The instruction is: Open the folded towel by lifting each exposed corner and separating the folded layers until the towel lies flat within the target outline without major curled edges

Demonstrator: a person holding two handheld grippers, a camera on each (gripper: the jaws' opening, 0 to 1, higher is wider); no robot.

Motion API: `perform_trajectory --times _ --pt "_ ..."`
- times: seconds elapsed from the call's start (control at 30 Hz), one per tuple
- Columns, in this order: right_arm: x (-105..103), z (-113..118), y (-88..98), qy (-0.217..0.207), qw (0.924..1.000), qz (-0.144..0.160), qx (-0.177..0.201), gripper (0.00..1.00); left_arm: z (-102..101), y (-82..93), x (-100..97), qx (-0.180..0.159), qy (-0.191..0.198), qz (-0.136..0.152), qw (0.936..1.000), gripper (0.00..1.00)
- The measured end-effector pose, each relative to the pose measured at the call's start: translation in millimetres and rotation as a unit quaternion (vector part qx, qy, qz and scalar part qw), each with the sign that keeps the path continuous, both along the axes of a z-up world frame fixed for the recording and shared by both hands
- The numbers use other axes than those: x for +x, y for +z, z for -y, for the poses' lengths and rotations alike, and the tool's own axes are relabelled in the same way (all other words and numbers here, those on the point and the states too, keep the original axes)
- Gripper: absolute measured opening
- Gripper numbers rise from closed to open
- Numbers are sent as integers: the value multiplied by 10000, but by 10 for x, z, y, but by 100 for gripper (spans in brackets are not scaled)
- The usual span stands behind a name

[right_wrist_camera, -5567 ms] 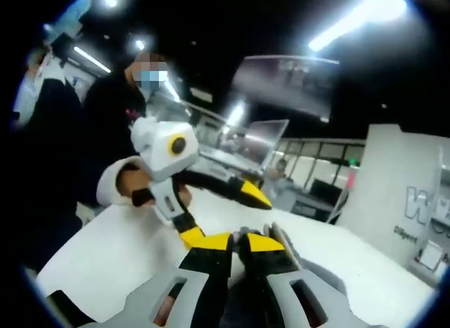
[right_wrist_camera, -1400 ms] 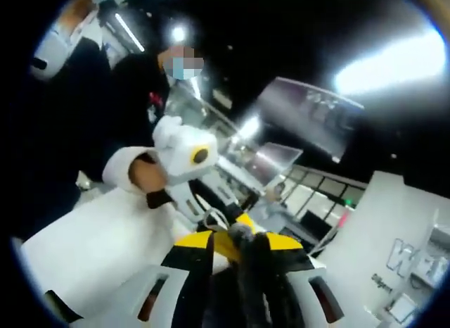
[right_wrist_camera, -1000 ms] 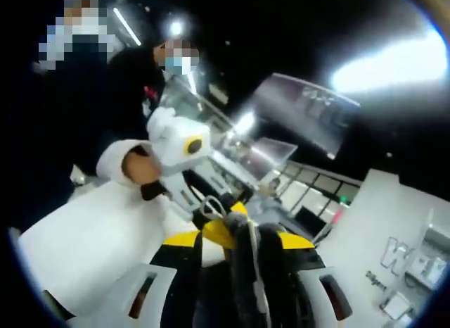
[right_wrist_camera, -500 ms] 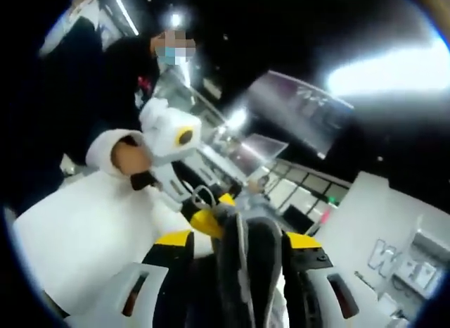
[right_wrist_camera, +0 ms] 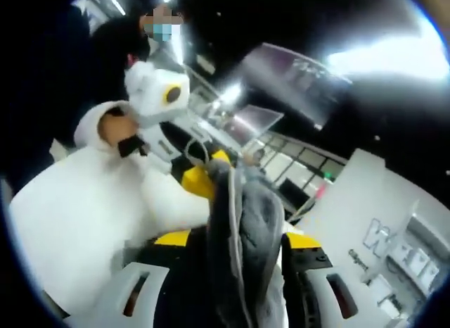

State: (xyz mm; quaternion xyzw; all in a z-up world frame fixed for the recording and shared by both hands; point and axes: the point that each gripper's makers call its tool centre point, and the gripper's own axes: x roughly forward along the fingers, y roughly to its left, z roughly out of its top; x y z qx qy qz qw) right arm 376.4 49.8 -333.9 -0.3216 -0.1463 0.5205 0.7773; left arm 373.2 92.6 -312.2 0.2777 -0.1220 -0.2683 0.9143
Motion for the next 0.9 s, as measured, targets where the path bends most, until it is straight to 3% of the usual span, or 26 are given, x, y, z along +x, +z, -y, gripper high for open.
perform_trajectory --times 0.2,0.33,0.4,0.47,0.6,0.9 --pt "59 20 -87 -145 9994 -302 -75 44 1 -2 4 38 -14 28 10000 17" --pt "151 77 -176 -294 9962 -815 -52 50 3 -4 6 54 -23 38 10000 17" --pt "132 78 -165 -199 9958 -888 25 49 16 -21 7 71 -59 6 10000 17" --pt "87 63 -140 -114 9966 -819 62 44 28 -33 7 122 -64 7 9999 17" --pt "-54 10 -53 102 9996 -276 -15 32 47 -38 2 163 -93 18 9998 17" --pt "-11 -29 -119 152 9989 61 -433 15 84 -73 9 311 -113 12 9995 22"
